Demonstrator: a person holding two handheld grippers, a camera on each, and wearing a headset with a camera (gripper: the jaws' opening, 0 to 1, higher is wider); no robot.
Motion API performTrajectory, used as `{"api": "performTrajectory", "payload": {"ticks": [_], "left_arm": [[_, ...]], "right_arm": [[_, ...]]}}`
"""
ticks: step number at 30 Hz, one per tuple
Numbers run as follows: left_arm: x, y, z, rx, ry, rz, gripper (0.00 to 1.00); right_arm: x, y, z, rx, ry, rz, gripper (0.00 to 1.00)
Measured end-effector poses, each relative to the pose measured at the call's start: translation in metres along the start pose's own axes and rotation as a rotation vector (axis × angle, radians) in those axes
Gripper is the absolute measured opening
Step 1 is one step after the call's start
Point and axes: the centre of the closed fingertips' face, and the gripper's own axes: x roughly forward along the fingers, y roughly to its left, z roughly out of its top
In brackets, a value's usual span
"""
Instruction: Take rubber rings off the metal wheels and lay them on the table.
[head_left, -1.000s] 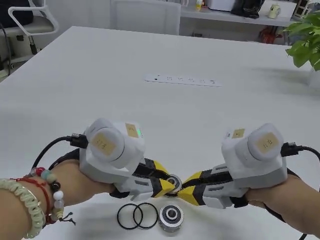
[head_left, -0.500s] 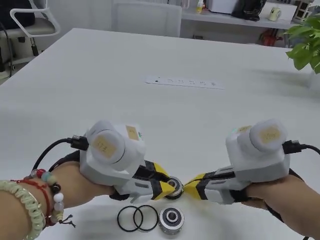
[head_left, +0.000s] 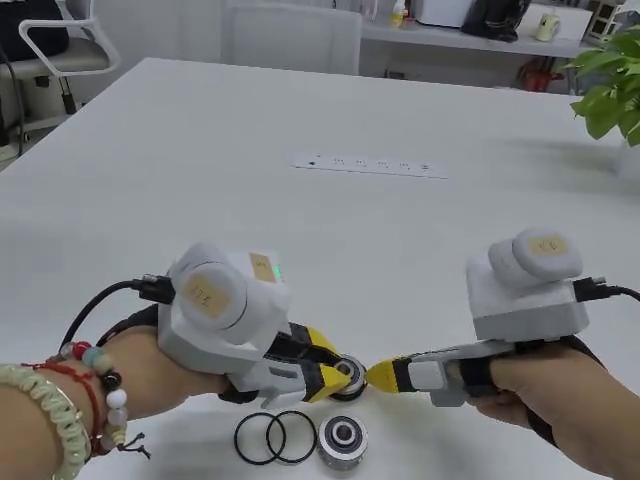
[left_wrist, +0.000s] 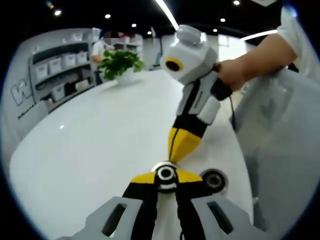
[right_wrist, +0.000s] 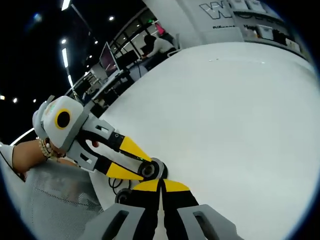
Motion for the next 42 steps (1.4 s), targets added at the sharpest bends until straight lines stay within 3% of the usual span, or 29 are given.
{"api": "performTrajectory", "payload": {"ticks": [5, 14, 42], "left_arm": [[0.0, 0.0, 0.0, -0.005, -0.007, -0.003, 0.14], [0.0, 0.0, 0.0, -0.007, -0.008, -0.001, 0.13], [0.0, 0.0, 0.0, -0.011, -0.015, -0.001, 0.13]], "right_arm": [[-0.001, 0.006, 0.004, 0.114, -0.031, 0.043, 0.0], [0.0, 0.01, 0.004, 0.093, -0.028, 0.024, 0.0], [0.001, 0.016, 0.008, 0.058, -0.029, 0.041, 0.0]]}}
